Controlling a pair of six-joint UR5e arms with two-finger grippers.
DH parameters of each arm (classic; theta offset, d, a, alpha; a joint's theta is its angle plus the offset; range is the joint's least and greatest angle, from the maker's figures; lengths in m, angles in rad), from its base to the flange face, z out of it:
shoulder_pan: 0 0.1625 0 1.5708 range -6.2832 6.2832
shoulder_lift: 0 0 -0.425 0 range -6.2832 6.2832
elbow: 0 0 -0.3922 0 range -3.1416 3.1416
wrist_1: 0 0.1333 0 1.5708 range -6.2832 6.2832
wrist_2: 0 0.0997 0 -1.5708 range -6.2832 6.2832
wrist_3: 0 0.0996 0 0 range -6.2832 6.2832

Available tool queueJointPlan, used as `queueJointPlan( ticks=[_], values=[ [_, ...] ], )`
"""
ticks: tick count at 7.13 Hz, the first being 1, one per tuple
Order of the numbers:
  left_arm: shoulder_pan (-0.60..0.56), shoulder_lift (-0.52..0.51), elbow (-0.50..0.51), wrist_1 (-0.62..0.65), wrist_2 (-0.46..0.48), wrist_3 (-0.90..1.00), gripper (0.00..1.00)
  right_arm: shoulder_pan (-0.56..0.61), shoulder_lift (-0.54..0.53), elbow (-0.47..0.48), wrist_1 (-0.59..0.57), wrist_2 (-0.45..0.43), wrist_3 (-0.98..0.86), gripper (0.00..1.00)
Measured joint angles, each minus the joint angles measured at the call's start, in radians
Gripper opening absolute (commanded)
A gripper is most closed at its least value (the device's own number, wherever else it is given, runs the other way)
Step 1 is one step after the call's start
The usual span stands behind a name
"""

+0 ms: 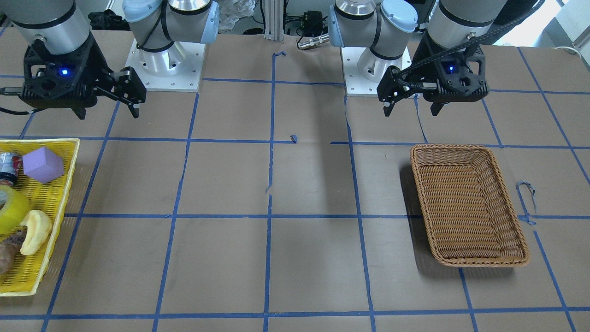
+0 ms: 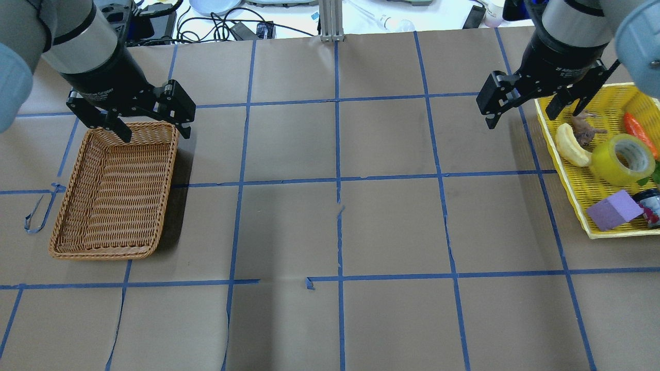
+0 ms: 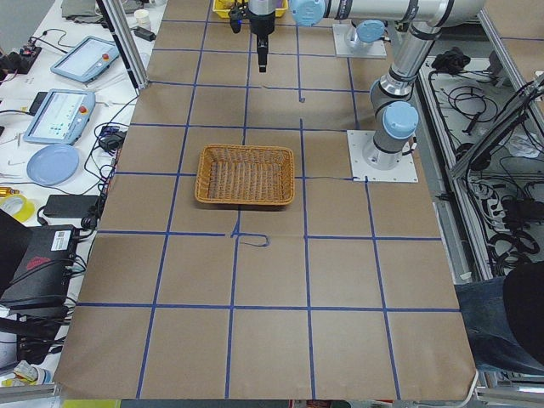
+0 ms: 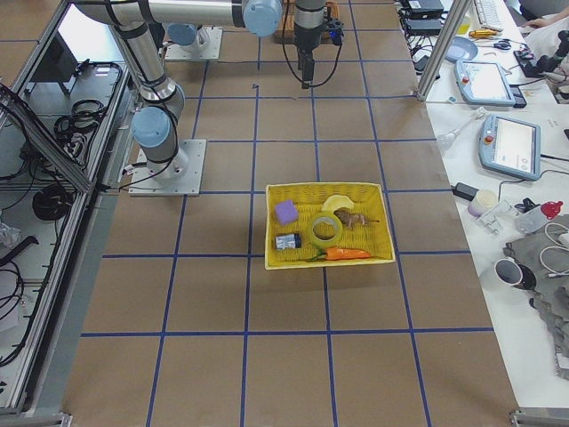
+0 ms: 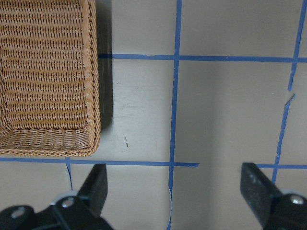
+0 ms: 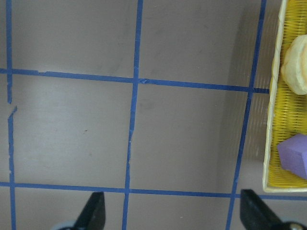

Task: Transfer tape with both arms
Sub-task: 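Lower the right gripper into the yellow tray over the yellow tape roll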

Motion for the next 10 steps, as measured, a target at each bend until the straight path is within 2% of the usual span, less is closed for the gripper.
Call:
queueJointPlan(
  ticks=[3, 5, 7, 10],
  values=[
    [0.001, -0.001, 0.001, 0.0, -0.001, 0.0, 1.0, -0.241, 0.112, -0.002, -0.107, 0.013, -0.152, 1.0],
    [0.001, -0.001, 0.003, 0.0, 0.0, 0.0, 1.0, -0.392, 0.226, 0.001, -0.22, 0.033, -0.268, 1.0],
    [0.002, -0.002, 0.003, 0.0, -0.001, 0.0, 1.0, -0.466, 0.334, 0.003, -0.305, 0.039, -0.3, 1.0],
    [0.001, -0.002, 0.004, 0.0, -0.001, 0.0, 1.0, -0.51, 0.433, 0.009, -0.363, 0.027, -0.297, 1.0]
  ],
)
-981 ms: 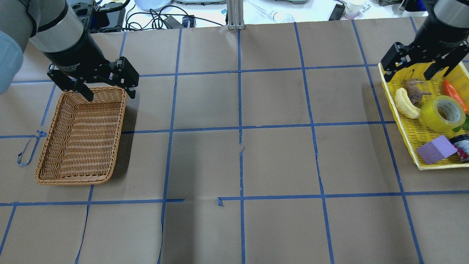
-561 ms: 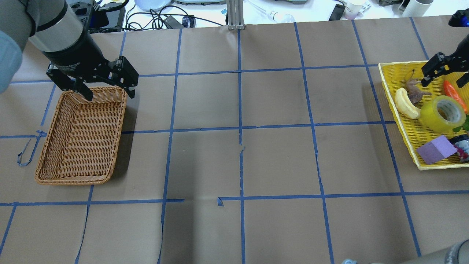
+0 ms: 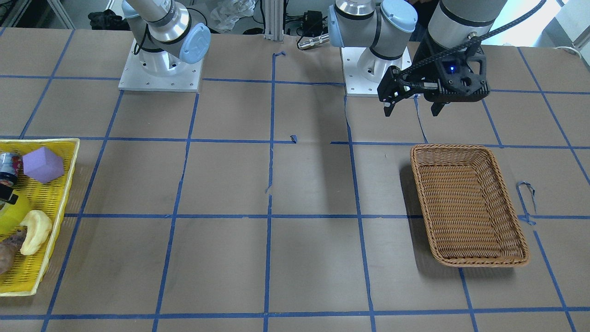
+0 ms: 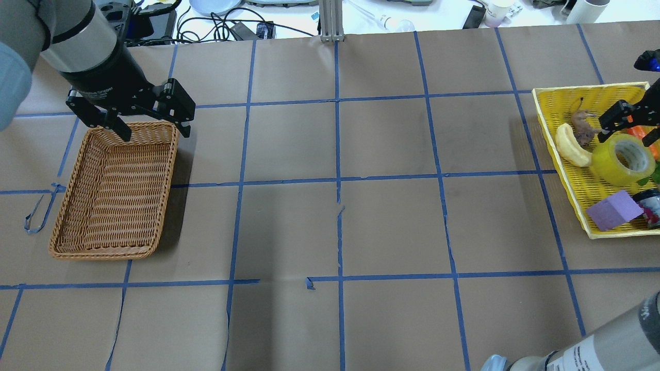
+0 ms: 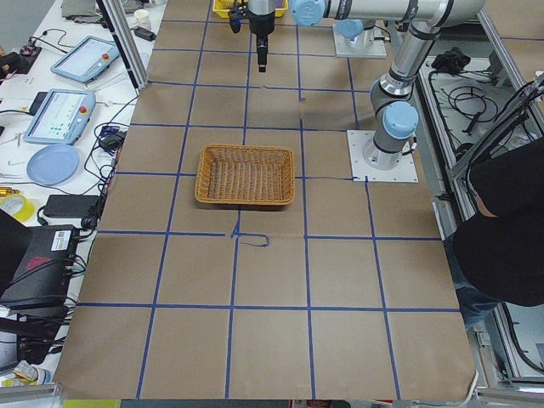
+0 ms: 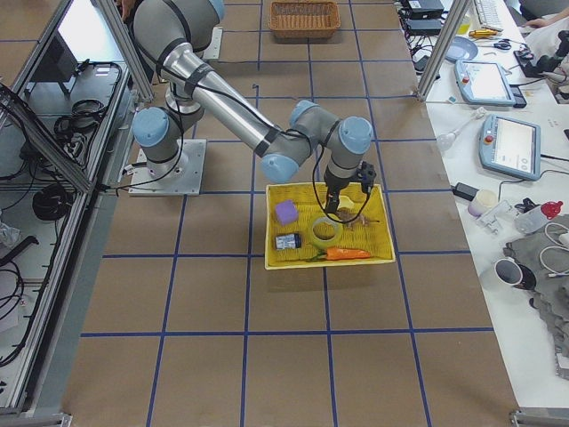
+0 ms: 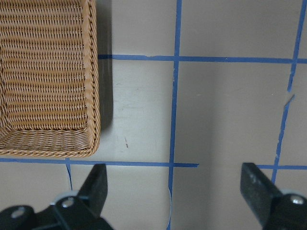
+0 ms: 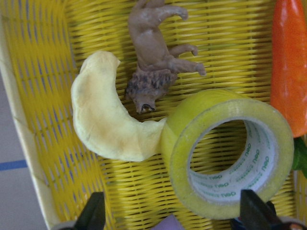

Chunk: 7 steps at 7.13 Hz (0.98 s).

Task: Transfer tape with both arms
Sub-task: 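Lower the right gripper into the yellow tray over the yellow tape roll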

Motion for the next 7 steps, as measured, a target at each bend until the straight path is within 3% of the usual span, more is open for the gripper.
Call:
queueJointPlan(
  ticks=[1, 2, 3, 4, 5, 7],
  values=[
    [0.0, 0.0, 0.0, 0.0, 0.0, 0.0, 1.0, -0.016, 0.03, 0.005, -0.021, 0.0, -0.001, 1.0],
    [-0.001, 0.0, 0.0, 0.0, 0.0, 0.0, 1.0, -0.023, 0.049, 0.015, -0.04, 0.001, 0.004, 0.93],
    [-0.001, 0.0, 0.001, 0.0, 0.001, 0.0, 1.0, -0.027, 0.058, 0.033, -0.059, 0.006, 0.011, 0.67],
    [-0.001, 0.0, 0.001, 0.0, 0.001, 0.0, 1.0, -0.027, 0.062, 0.048, -0.07, 0.009, 0.016, 0.31],
    [-0.001, 0.0, 0.001, 0.0, 0.001, 0.0, 1.0, -0.028, 0.063, 0.056, -0.074, 0.009, 0.017, 0.02],
    [-0.001, 0.0, 0.001, 0.0, 0.001, 0.0, 1.0, -0.028, 0.062, 0.06, -0.071, 0.005, 0.01, 0.0]
  ],
)
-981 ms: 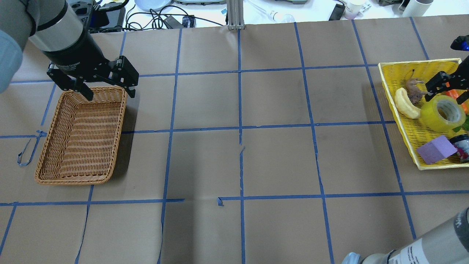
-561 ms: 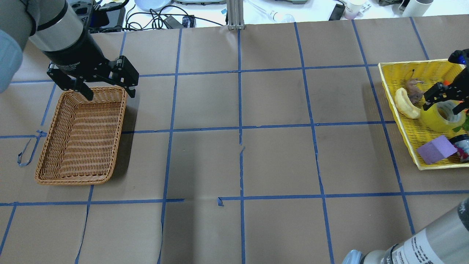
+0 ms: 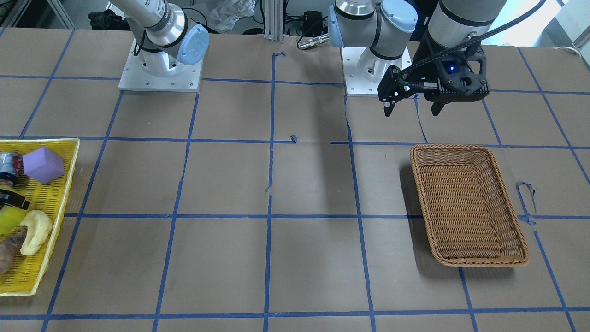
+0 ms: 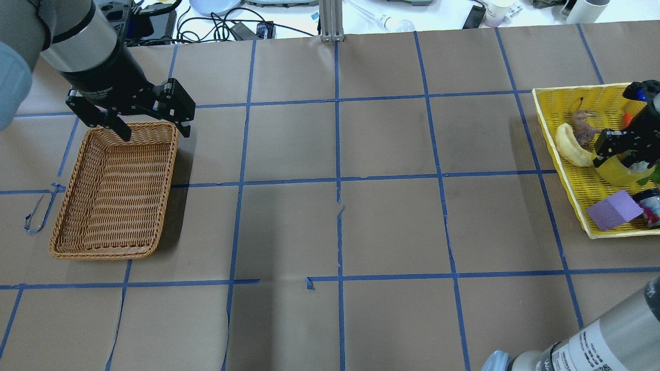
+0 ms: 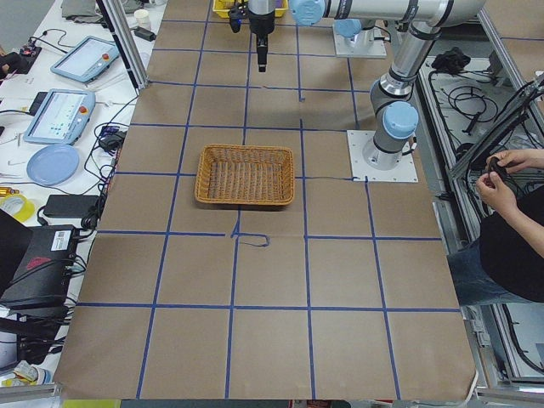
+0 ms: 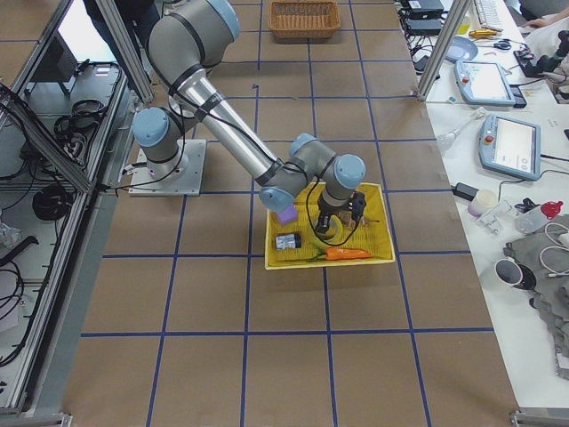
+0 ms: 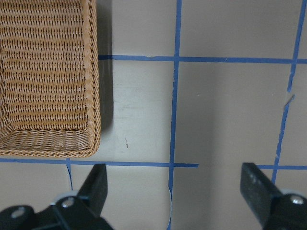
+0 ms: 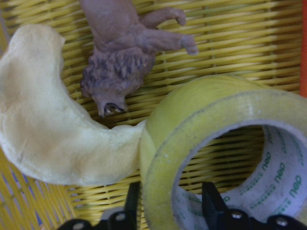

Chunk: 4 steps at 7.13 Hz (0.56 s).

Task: Transfer tape with both arms
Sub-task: 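Close the right gripper on the rim of the yellow tape roll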

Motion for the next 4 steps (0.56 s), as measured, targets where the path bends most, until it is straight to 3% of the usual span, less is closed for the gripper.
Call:
queueJointPlan(
  ticks=[4],
  values=[
    [0.001, 0.0, 0.0, 0.0, 0.0, 0.0, 1.0, 0.014, -0.076, -0.017, 0.063, 0.002, 0.002, 0.0]
  ],
)
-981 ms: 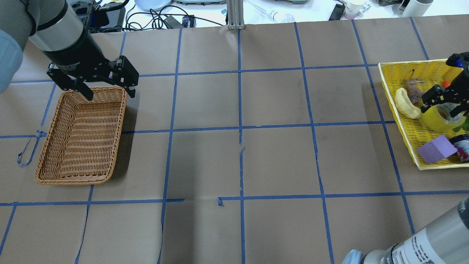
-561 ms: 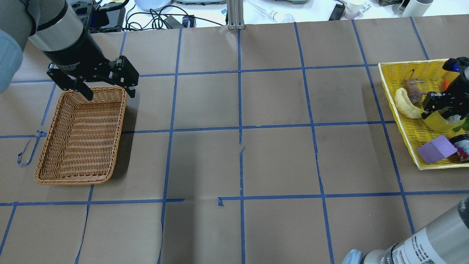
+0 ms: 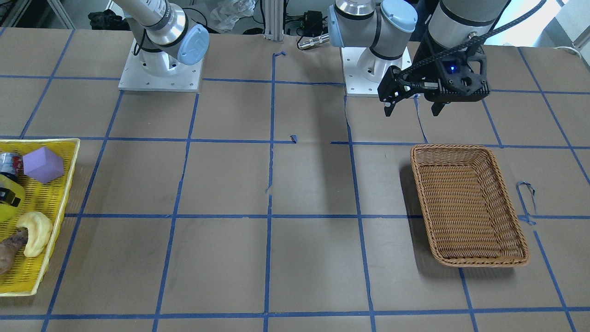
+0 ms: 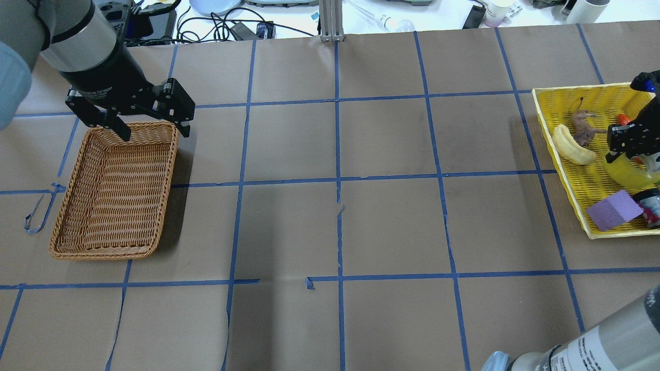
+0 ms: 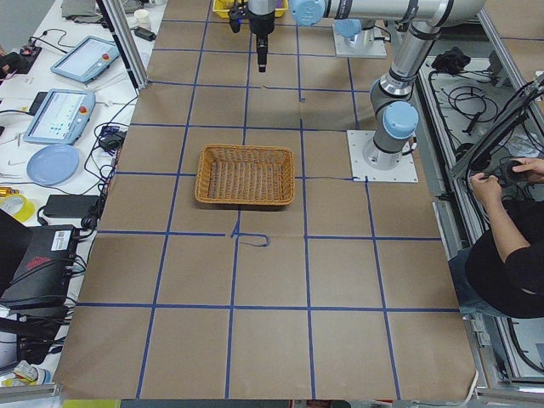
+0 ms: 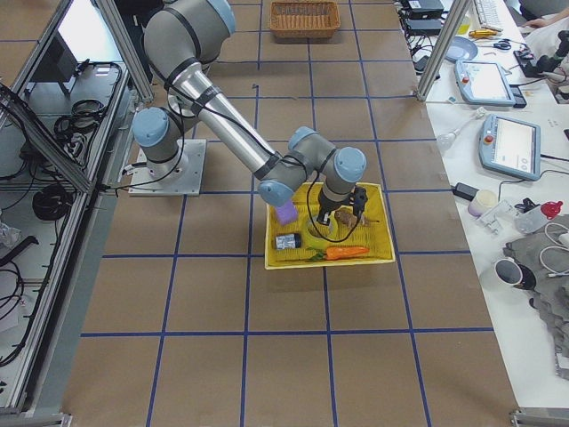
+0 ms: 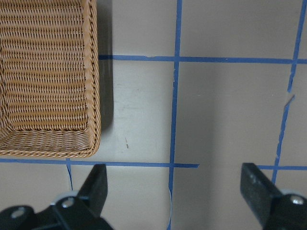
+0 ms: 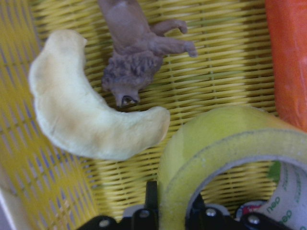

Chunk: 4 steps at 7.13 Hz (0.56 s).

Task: Transfer tape with both arms
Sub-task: 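Close the right gripper on the rim of the yellow tape roll, then carry the tape roll with the right gripper toward the table center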

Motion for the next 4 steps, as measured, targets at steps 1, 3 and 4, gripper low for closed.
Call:
queueJointPlan(
  ticks=[1, 3, 4],
  values=[
    [0.0, 0.0, 0.0, 0.0, 0.0, 0.0, 1.0, 0.03, -0.071, -0.006, 0.06, 0.013, 0.003, 0.0],
    [0.0, 0.0, 0.0, 0.0, 0.0, 0.0, 1.0, 0.201, -0.169, -0.009, 0.128, 0.054, 0.092, 0.0],
    [-0.001, 0.0, 0.0, 0.0, 0.0, 0.0, 1.0, 0.332, -0.18, -0.008, 0.131, 0.062, 0.223, 0.0]
  ],
)
